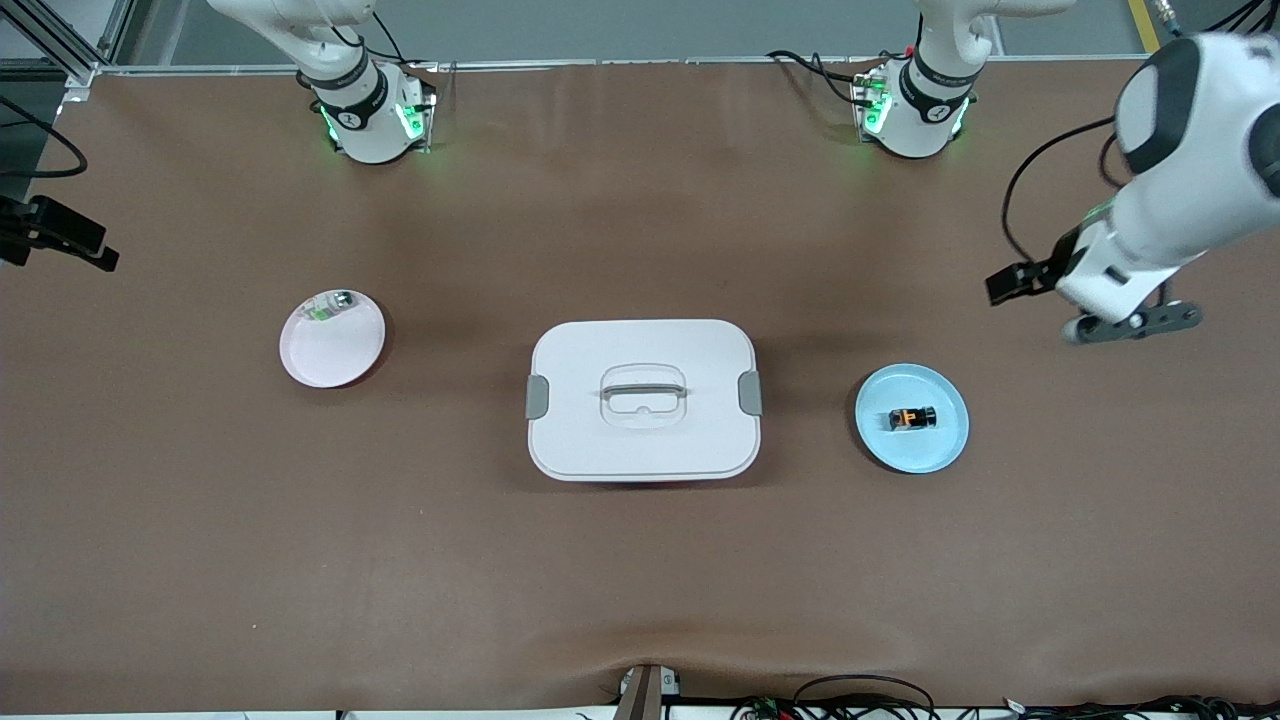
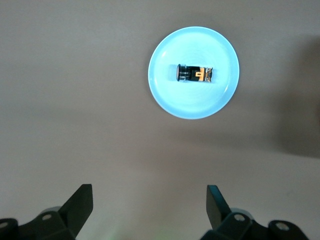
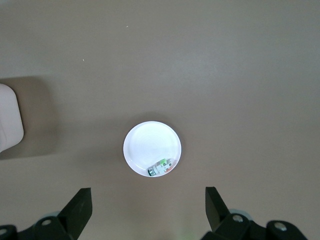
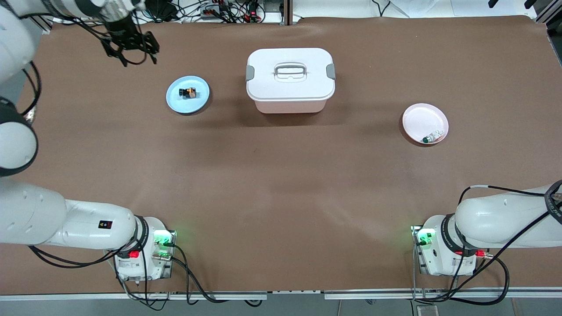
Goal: Transfer orange switch to right arm and place
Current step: 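Lower the left gripper over the orange switch on the blue plate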
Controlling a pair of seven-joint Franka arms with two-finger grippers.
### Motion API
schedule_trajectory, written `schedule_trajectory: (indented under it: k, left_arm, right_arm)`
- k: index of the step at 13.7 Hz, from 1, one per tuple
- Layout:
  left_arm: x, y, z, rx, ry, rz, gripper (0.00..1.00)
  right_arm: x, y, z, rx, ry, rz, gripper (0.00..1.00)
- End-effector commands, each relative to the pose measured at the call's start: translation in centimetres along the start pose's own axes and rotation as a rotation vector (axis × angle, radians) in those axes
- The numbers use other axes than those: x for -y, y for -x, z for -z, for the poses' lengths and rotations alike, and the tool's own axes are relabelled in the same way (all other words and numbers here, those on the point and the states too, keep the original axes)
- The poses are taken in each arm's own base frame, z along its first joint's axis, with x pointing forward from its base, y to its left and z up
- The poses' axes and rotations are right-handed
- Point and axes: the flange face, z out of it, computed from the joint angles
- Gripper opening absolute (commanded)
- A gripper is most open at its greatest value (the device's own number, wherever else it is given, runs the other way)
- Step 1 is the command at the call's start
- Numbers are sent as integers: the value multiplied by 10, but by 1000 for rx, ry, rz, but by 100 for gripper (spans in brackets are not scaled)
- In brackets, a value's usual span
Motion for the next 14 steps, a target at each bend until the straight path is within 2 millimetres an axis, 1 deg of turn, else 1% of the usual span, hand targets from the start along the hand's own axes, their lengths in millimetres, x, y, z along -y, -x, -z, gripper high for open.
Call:
schedule_trajectory:
  k: [1, 2, 5, 9, 14]
  left_arm:
    - [-27, -21, -38, -10, -39, 17, 100]
    - [-31, -27, -48, -16, -36, 11, 100]
    - [-35, -45, -86, -23, -56, -6, 100]
    - [-51, -67, -138, -54, -53, -38, 100]
    - [-59, -84, -176, -103, -80, -90, 100]
  right_arm:
    - [4, -1, 6, -20, -3, -7, 100]
    - [8, -1, 6, -21, 1, -1, 100]
    - [5, -2, 5, -29, -7, -7, 100]
    - [6, -2, 5, -29, -12, -8, 100]
    - [5, -3, 3, -23, -15, -23, 100]
